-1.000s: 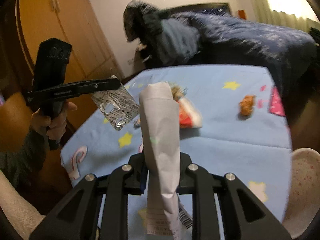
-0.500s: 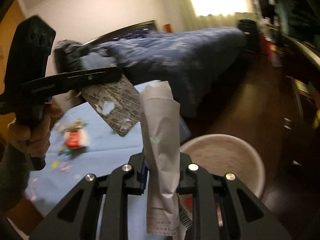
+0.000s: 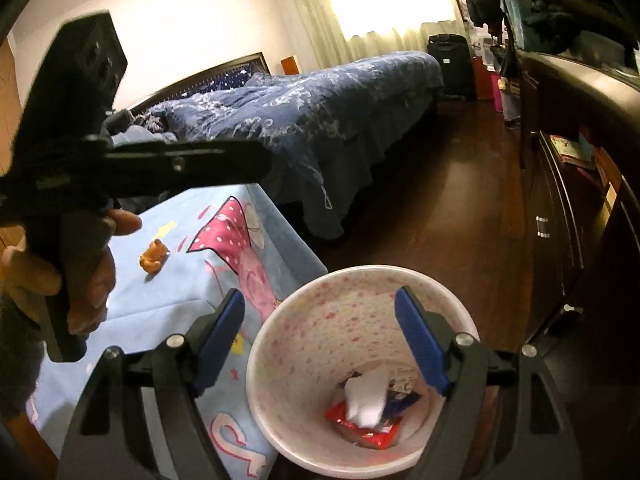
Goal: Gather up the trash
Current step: 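Move both tools back over the table toward the white box and paper cup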
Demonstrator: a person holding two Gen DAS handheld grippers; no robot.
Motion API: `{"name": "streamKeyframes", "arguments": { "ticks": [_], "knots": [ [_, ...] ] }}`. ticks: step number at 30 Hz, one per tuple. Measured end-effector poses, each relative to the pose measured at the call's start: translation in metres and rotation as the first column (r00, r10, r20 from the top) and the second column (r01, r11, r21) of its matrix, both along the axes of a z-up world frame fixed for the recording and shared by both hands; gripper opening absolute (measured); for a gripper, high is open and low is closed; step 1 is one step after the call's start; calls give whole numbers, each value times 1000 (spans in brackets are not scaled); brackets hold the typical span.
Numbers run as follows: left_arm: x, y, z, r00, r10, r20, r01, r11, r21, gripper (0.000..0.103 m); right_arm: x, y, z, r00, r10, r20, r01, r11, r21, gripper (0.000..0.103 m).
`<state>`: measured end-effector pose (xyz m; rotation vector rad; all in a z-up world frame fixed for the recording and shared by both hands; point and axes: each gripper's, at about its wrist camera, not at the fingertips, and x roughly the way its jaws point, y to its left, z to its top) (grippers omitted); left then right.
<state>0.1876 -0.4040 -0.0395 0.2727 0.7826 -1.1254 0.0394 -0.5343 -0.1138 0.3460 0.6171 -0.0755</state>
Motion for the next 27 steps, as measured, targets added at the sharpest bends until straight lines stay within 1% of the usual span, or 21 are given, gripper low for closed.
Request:
{"name": "streamKeyframes", "arguments": {
  "ticks": [3,5,6,8,11,13,15,16,17,18,21,22,24,25,26,27],
  "knots": [
    [-2,11,8,1000,9,-11,-10,1000,-30,99,-14,7,14,999,13,36,-14,1000,19,79],
    [-5,27,19,1000,30,-6,-30,997,-67,99,-20,14,24,997,39,65,-40,999,24,81],
    [-9,40,28,999,48,4,-47,995,-91,99,-23,20,32,995,57,80,-58,998,19,85],
    [-15,67,43,994,100,36,-95,988,-123,99,-26,35,44,989,101,105,-101,995,1,87],
    [-23,120,60,976,192,102,-180,976,-120,99,-25,66,62,972,191,134,-190,982,-16,89],
    [-28,165,67,948,282,144,-270,958,-97,99,-21,93,71,955,260,142,-258,966,-29,91],
    [-30,209,69,912,372,172,-362,928,-89,99,-15,119,76,939,315,136,-312,949,-42,94],
    [-32,233,71,882,429,196,-420,903,-83,99,-13,130,79,933,334,135,-331,942,-48,95],
    [-33,250,71,857,469,213,-463,883,-82,99,-10,145,81,925,358,129,-352,934,-62,95],
    [-35,275,72,825,519,222,-514,853,-85,99,-7,158,82,920,373,122,-366,927,-79,95],
    [-38,329,66,767,604,215,-603,794,-78,99,5,200,82,905,417,86,-405,905,-132,96],
    [-37,344,62,759,617,206,-618,783,-70,99,11,215,80,897,437,68,-424,894,-146,96],
    [-35,363,53,755,627,193,-631,774,-45,99,22,238,76,890,456,23,-445,877,-182,96],
    [-34,369,47,752,628,202,-637,771,-26,99,26,248,72,886,464,-1,-455,868,-198,96],
    [-33,374,41,751,622,220,-637,771,-7,99,33,261,69,880,473,-29,-467,856,-220,96],
    [-33,377,32,758,604,246,-627,779,22,99,39,271,66,874,484,-50,-481,844,-238,96]
  ]
}}
